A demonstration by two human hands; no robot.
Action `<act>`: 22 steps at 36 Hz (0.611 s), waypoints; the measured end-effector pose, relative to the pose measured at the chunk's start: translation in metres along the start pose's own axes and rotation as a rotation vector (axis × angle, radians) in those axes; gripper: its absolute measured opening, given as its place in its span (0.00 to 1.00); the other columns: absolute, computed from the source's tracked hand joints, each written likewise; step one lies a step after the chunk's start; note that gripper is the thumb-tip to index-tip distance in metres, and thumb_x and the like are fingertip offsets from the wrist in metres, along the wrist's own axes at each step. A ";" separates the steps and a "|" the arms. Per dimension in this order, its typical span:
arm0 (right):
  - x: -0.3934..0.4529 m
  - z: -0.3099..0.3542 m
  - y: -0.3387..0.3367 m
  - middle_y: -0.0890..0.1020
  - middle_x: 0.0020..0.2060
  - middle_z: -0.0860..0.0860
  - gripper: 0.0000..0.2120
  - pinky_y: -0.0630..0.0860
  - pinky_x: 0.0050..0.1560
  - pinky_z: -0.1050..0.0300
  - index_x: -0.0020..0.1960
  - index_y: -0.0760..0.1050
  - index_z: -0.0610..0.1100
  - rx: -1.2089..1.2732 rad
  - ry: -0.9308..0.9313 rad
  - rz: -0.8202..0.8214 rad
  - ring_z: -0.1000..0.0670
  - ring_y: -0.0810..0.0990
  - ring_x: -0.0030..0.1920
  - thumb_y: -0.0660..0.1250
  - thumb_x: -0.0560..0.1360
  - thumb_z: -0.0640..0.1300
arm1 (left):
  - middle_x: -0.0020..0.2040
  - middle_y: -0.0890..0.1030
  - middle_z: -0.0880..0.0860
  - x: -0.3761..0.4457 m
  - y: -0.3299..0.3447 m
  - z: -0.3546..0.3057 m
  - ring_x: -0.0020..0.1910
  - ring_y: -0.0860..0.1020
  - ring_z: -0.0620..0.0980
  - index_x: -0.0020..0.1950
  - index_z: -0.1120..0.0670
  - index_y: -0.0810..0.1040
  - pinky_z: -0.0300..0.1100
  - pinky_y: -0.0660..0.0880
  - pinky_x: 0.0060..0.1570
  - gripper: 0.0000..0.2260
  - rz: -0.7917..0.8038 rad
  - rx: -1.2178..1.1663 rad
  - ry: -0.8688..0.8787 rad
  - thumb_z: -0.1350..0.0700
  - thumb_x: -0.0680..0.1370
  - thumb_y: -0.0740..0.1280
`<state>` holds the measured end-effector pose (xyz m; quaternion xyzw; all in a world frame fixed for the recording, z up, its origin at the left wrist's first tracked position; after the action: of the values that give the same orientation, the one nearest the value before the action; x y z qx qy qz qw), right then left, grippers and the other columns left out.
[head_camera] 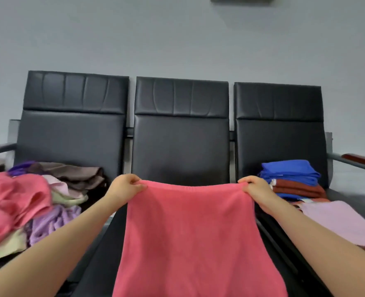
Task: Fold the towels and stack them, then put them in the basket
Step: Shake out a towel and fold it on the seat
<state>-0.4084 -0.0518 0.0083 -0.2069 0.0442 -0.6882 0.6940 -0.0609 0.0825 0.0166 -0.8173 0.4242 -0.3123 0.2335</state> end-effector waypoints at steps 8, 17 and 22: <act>0.035 -0.056 0.038 0.79 0.46 0.44 0.15 0.73 0.41 0.58 0.56 0.79 0.37 0.112 0.148 -0.061 0.49 0.77 0.41 0.64 0.71 0.28 | 0.50 0.83 0.56 0.028 0.049 0.048 0.51 0.79 0.55 0.53 0.58 0.81 0.41 0.68 0.46 0.08 -0.133 0.045 -0.007 0.58 0.77 0.67; 0.087 -0.083 0.076 0.79 0.52 0.48 0.13 0.69 0.52 0.61 0.56 0.79 0.41 0.002 0.092 -0.123 0.50 0.76 0.53 0.65 0.74 0.32 | 0.50 0.83 0.57 0.084 0.084 0.074 0.52 0.79 0.58 0.52 0.58 0.81 0.46 0.72 0.49 0.08 -0.164 0.119 -0.023 0.57 0.77 0.66; 0.103 -0.106 0.101 0.77 0.65 0.41 0.20 0.68 0.62 0.59 0.66 0.75 0.37 -0.166 0.161 -0.036 0.43 0.74 0.66 0.59 0.76 0.31 | 0.53 0.81 0.58 0.103 0.098 0.084 0.54 0.77 0.60 0.56 0.57 0.78 0.47 0.72 0.48 0.09 -0.143 0.177 -0.083 0.57 0.78 0.64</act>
<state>-0.3453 -0.1791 -0.1010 -0.2087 0.1529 -0.7088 0.6562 -0.0089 -0.0463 -0.0733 -0.8340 0.3256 -0.3302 0.2991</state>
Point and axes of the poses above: each hand's wrist, its own x-axis towards the middle knuckle, its own y-axis out of the palm, z = x × y, the point moved 3 cm from there along x, towards the middle knuckle
